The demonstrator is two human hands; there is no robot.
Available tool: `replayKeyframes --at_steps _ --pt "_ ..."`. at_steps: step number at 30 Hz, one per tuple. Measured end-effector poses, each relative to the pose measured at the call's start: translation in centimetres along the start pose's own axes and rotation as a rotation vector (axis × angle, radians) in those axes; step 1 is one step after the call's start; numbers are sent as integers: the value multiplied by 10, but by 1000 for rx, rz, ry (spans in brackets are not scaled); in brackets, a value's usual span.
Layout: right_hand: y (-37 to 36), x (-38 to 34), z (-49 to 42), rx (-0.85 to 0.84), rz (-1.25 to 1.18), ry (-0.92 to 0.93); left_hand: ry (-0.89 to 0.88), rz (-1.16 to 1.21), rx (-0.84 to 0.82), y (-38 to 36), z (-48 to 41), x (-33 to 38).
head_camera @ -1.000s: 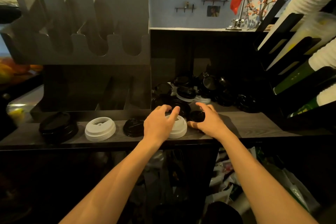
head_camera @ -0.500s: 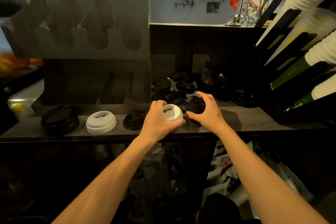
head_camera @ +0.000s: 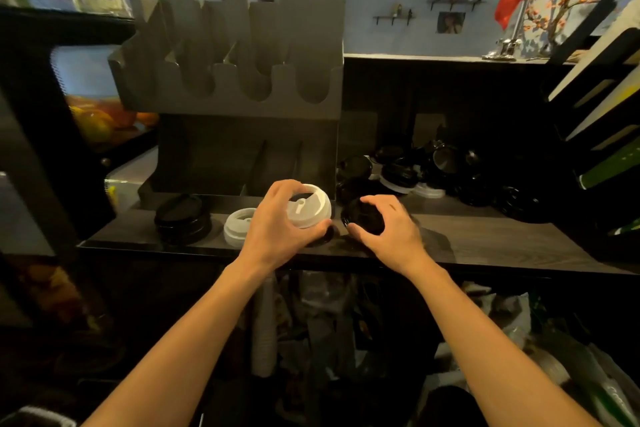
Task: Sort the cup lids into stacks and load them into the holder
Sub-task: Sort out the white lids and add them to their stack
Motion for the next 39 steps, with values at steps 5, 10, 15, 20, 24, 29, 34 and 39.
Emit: replayKeyframes --at_steps 5,10,15,20,24,29,34,39 --pt "-19 -22 -1 -51 33 58 93 -7 71 28 11 -26" --pt "-44 -54 -10 -60 -13 125 183 -61 107 53 16 -51" --pt "-58 -62 -19 -87 19 183 203 -137 69 68 21 -73" --pt "-66 -67 -26 -85 44 218 256 -144 -11 61 18 -85" --pt "-67 -63 -25 -92 73 231 313 -141 -89 52 18 -92" --pt "-70 -61 -27 -118 79 226 335 -156 -115 47 13 -98" --pt "-74 -58 -27 -155 48 218 304 -199 -188 42 5 -101" --pt "-73 -57 -27 -147 48 207 295 -237 -243 35 1 -109"
Point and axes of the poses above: each hand's wrist, its own z-axis away from the middle knuckle, its own y-axis out of the back of the hand, x = y × z, the point moved 6 cm from there along -z, towards the middle knuckle, and after that the axes turned 3 degrees about y, right-handed, at the moved point
